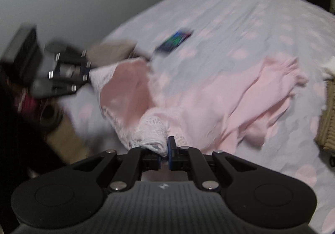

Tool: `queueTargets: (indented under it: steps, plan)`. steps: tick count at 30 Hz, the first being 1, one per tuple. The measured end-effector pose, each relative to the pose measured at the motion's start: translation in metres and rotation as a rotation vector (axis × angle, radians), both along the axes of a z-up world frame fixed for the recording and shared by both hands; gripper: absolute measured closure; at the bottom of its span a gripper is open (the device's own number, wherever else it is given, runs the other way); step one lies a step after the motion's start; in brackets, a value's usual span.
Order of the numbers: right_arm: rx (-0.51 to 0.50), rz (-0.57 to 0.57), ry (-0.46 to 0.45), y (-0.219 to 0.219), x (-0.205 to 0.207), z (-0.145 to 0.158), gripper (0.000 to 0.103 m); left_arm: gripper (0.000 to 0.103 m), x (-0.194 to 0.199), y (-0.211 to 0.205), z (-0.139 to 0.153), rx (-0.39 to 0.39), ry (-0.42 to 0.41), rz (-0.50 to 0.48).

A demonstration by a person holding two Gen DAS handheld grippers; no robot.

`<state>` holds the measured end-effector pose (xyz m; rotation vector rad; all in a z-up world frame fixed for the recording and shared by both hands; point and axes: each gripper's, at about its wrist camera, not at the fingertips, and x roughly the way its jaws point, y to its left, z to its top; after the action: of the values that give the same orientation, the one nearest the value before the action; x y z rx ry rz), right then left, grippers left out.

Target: Fold clothes

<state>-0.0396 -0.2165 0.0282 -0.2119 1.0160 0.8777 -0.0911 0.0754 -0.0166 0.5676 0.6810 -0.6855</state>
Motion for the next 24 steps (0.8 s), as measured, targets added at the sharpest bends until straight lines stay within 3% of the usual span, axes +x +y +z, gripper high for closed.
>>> queueTargets:
  steps: [3, 6, 8, 12, 16, 20, 24]
  plan:
    - [-0.089, 0.081, 0.045, 0.005, -0.021, -0.027, 0.092, 0.102, -0.022, -0.001, -0.007, 0.038, 0.053, -0.095]
    - [-0.161, 0.140, 0.066, 0.007, -0.039, -0.052, 0.083, 0.102, -0.042, -0.005, -0.029, 0.093, 0.102, -0.174]
    - [-0.202, 0.194, 0.072, 0.005, -0.050, -0.066, 0.059, 0.100, -0.064, -0.009, -0.048, 0.134, 0.121, -0.235]
    - [-0.221, 0.263, 0.062, -0.006, -0.055, -0.071, 0.057, 0.089, -0.092, -0.003, -0.057, 0.237, 0.149, -0.387]
    - [-0.206, 0.327, -0.082, -0.008, -0.059, -0.062, 0.050, 0.085, -0.089, 0.013, -0.035, 0.187, 0.084, -0.379]
    - [-0.198, 0.398, -0.260, -0.004, -0.066, -0.053, 0.050, 0.079, -0.077, 0.020, -0.013, 0.157, -0.015, -0.360]
    - [-0.178, 0.480, -0.326, 0.001, -0.063, -0.044, 0.050, 0.079, -0.070, 0.018, 0.003, 0.174, -0.025, -0.406]
